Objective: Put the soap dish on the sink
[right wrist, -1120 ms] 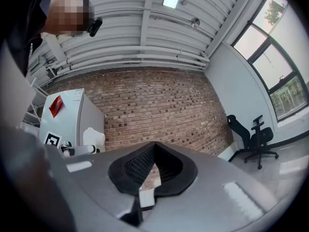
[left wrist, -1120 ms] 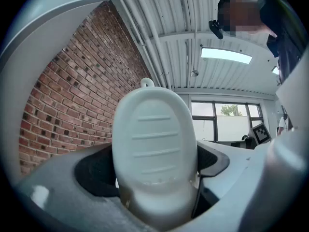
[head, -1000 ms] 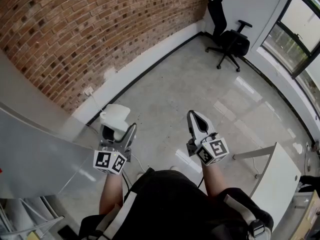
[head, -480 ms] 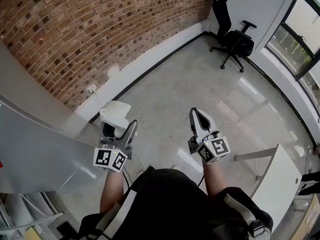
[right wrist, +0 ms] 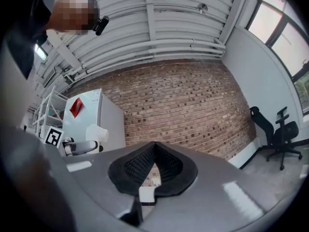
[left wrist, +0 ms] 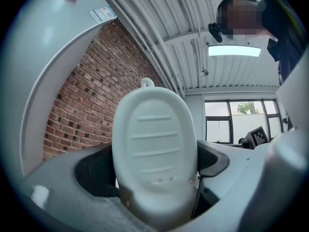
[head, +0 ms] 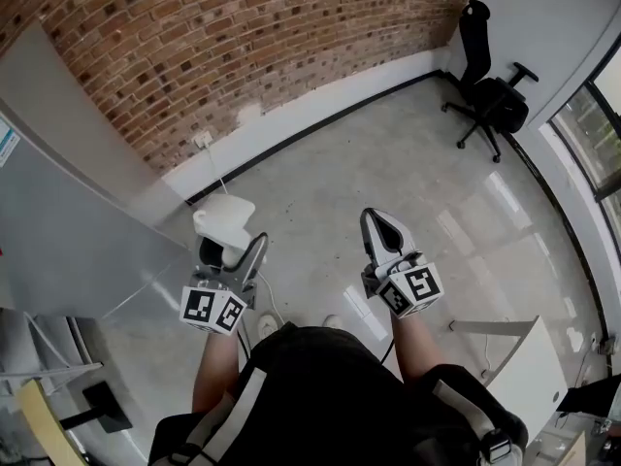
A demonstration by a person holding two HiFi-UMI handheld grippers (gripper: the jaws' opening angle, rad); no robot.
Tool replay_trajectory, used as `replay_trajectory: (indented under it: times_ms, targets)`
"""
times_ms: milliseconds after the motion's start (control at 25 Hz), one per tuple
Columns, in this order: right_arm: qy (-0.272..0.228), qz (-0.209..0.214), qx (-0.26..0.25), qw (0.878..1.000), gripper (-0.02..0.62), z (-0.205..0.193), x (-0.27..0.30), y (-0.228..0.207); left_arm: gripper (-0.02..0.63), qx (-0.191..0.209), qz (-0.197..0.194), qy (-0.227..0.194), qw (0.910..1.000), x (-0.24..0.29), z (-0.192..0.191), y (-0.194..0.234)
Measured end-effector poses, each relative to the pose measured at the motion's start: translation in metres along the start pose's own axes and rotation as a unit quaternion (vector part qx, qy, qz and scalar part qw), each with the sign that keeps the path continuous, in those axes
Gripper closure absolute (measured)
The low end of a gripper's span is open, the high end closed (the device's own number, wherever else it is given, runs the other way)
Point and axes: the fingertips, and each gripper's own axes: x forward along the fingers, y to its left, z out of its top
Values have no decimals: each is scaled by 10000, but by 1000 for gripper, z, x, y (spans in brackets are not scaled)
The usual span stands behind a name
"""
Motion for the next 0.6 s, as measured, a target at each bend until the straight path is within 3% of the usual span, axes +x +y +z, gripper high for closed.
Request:
replay_trajectory:
  times_ms: [240,600]
  targets:
    - [313,906,188,9952,589,-24,30,31,144,221,950,-160,9951,-60,3,1]
    - [556,2129,382,9748,589,-46,73,130,144,472,2309,-516,9705,-169,44,51]
